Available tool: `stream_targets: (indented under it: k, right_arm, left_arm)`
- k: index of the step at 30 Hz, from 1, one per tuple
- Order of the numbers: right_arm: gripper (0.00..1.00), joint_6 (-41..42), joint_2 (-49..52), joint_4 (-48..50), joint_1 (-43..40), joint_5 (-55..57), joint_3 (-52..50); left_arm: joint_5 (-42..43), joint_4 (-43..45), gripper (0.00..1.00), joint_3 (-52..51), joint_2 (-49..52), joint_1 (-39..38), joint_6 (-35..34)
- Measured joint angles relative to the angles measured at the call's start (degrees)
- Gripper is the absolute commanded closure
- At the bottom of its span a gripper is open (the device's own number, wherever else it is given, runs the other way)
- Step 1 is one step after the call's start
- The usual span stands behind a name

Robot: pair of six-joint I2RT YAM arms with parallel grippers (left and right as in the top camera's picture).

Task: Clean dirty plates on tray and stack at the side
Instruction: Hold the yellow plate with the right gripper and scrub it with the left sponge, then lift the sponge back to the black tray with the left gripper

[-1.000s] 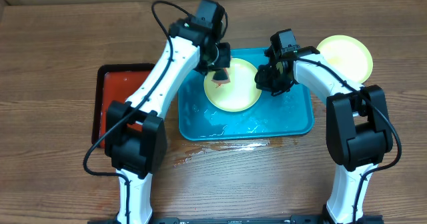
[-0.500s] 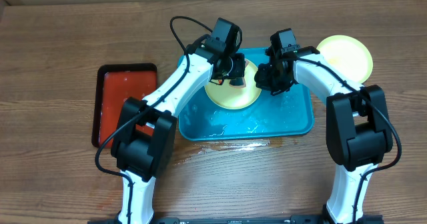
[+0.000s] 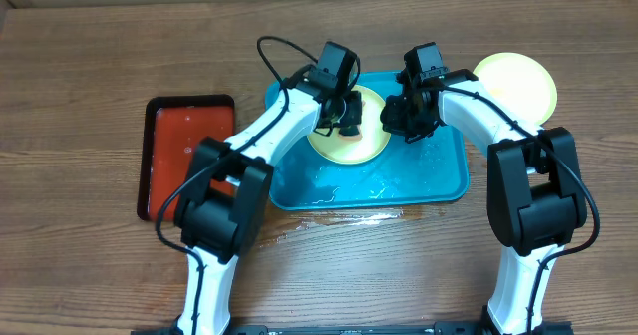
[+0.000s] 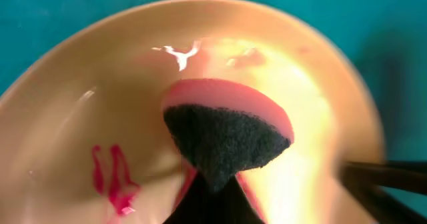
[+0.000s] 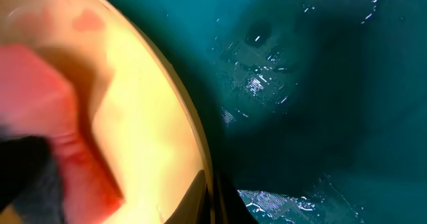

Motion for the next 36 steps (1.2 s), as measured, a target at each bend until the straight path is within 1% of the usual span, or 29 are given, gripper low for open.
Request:
stream_targets:
  k: [4,9,11,14,17,19,21,24,27,30,32,33,36]
  right_arm:
    - [0.96,-0.1,0.0,-0.2,0.0,0.0,0.0]
    - [0.96,-0.1,0.0,-0.2,0.1,-0.2,0.0]
    - [0.96,-0.1,0.0,0.0,0.1,-0.7,0.0]
    - [0.96,0.0,0.0,-0.2,0.6,-0.6,0.0]
    - [0.96,0.0,0.0,-0.2,0.6,-0.5,0.0]
    - [0.96,0.0,0.0,-0.2,0.6,-0.5,0.0]
    - [0.96,0.0,0.0,-0.2,0.6,-0.5,0.0]
    - [0.96,-0.1,0.0,-0.2,0.6,-0.4,0.0]
    - [0.96,-0.1,0.0,-0.5,0.6,0.1,0.0]
    - [0.96,-0.3,0.0,-0.6,0.3,0.0,0.0]
    - [0.96,-0.3,0.0,-0.5,0.3,0.0,0.0]
    - [0.96,-0.3,0.0,-0.6,0.3,0.0,0.0]
    - [0.96,-1.2,0.0,-0.5,0.3,-0.1,0.0]
  left_arm:
    - [-4.7,-1.9,0.96,0.1,0.4,0.6,0.0]
    - [-11.0,-7.6,0.96,1.8,0.4,3.2,0.6]
    - [-11.4,-9.9,0.96,2.9,0.4,4.5,1.2]
    - [-11.5,-14.5,0.96,7.2,0.7,5.4,1.6]
    - [-9.3,-15.5,0.96,11.5,0.9,6.2,2.0]
    - [-4.3,-14.0,0.96,14.0,0.9,6.7,2.0]
    - [1.6,-13.7,0.96,14.2,1.1,6.3,1.7]
    - [4.1,-12.0,0.96,14.3,3.2,4.4,1.6]
    - [4.7,-11.0,0.96,14.4,8.8,0.6,1.5]
    - [1.4,-11.8,0.96,15.0,9.0,-0.1,1.5]
    - [-4.0,-14.2,0.96,15.8,8.9,-0.3,1.6]
    - [-5.2,-15.1,0.96,16.0,8.9,-0.3,1.6]
    - [-14.9,-23.5,0.96,19.1,9.1,1.1,1.7]
